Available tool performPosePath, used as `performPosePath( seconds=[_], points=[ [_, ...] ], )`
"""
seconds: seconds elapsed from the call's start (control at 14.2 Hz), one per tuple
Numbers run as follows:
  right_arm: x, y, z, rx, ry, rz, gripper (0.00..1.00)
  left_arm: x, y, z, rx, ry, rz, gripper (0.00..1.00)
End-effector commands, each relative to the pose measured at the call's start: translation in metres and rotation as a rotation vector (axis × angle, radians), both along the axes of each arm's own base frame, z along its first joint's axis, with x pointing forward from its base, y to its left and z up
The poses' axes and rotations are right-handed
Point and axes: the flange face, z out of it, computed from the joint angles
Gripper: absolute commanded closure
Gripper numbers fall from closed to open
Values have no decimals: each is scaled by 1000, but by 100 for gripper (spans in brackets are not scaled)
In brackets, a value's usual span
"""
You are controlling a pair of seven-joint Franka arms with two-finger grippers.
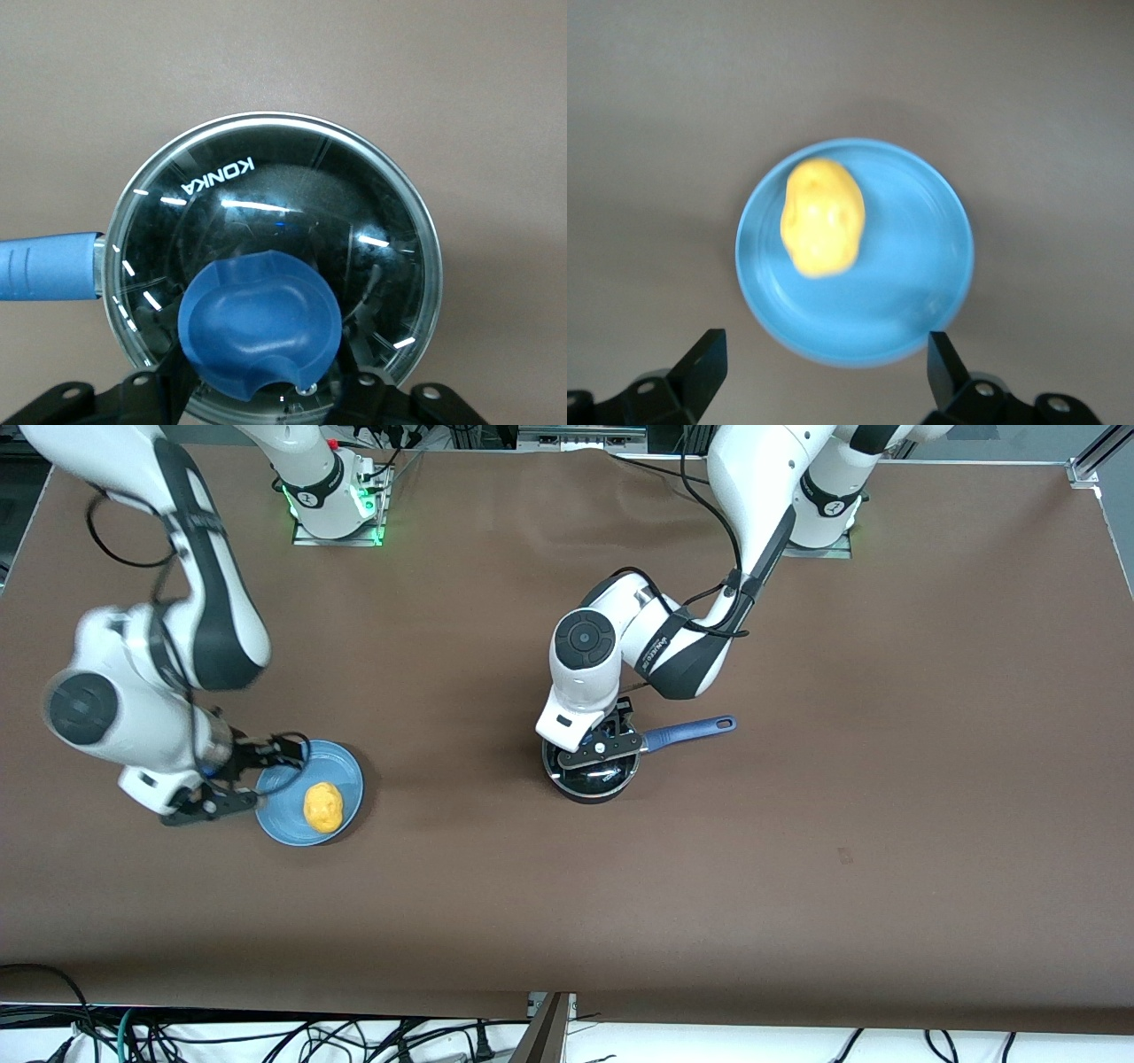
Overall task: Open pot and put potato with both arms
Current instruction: 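Grasp the lid knob with the left gripper while the right gripper reaches the potato, then close the right gripper on the yellow potato on the blue plate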
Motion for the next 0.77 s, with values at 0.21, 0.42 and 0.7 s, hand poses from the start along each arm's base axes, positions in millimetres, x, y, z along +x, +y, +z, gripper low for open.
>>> performPosePath(
  seconds=[0.21,0.42,0.7],
  points=[
    [18,27,-72,18,-76,-5,0,1,4,21,8,-29,-11,49],
    [18,18,-99,13,-65,-4,0,2,5,24,6,-31,-8,48],
    [15,16,-122,13,-43,-19,21,1,4,25,6,-32,-5,46]
  ],
)
